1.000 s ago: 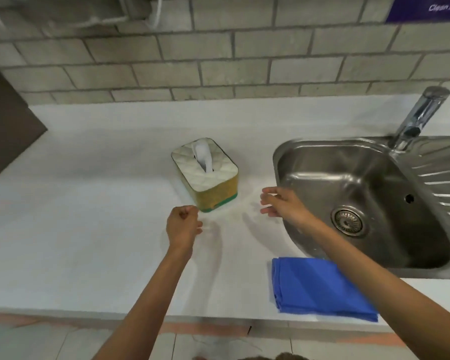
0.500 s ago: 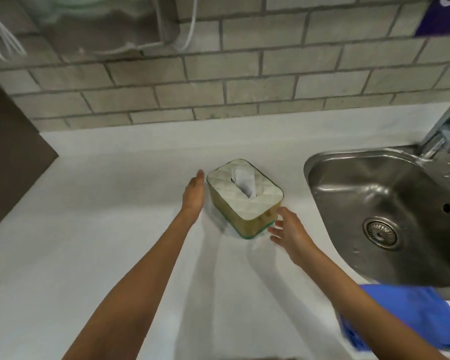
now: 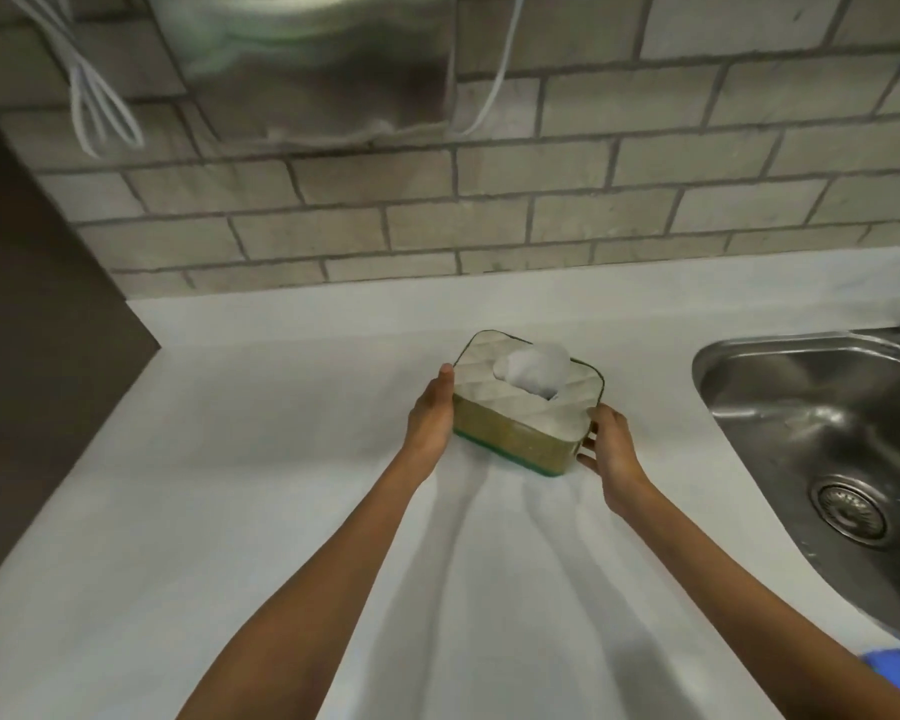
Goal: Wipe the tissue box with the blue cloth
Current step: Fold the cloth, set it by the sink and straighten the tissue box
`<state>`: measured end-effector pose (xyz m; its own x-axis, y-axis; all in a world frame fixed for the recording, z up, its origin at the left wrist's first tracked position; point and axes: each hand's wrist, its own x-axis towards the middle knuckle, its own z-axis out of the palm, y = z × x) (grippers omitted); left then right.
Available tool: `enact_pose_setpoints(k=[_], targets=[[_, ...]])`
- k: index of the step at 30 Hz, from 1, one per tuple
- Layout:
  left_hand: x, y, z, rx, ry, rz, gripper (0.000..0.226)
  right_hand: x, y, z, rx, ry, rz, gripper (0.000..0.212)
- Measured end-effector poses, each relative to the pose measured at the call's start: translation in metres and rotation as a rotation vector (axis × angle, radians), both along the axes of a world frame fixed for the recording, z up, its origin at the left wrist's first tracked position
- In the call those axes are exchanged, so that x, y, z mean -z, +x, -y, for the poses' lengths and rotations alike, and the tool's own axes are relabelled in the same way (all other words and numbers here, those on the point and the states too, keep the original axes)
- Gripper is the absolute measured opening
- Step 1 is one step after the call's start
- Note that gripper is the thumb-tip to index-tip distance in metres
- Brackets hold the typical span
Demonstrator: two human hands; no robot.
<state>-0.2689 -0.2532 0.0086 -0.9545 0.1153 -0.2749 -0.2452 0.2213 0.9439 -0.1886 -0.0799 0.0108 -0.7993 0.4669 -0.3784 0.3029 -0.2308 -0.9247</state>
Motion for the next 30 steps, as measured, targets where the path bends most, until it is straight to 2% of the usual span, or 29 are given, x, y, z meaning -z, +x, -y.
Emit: enact_pose_setpoints(k=[2,6,10,13,18,30], targets=[[0.001,-0.013,0.019,-0.039,0.019,-0.009,0.064,-0.008,-0.025,0.016,-0.053,0.020,-0.016,0.033],[0.003,-0.038,0.051,-0.126,0.042,-0.031,0.060,-0.019,-0.073,0.044,-0.115,0.041,-0.014,0.042],[0.006,-0.058,0.074,-0.181,0.078,-0.050,0.058,-0.029,-0.110,0.064,-0.184,-0.039,-0.034,0.026],[0.007,-0.071,0.086,-0.198,0.104,-0.068,0.057,-0.031,-0.132,0.073,-0.237,-0.050,-0.025,0.028],[0.012,-0.086,0.096,-0.187,0.132,-0.085,0.054,-0.029,-0.156,0.080,-0.244,-0.120,0.015,0.028],[0.017,-0.106,0.099,-0.214,0.129,-0.086,0.051,-0.020,-0.190,0.081,-0.320,-0.137,0.029,0.027]])
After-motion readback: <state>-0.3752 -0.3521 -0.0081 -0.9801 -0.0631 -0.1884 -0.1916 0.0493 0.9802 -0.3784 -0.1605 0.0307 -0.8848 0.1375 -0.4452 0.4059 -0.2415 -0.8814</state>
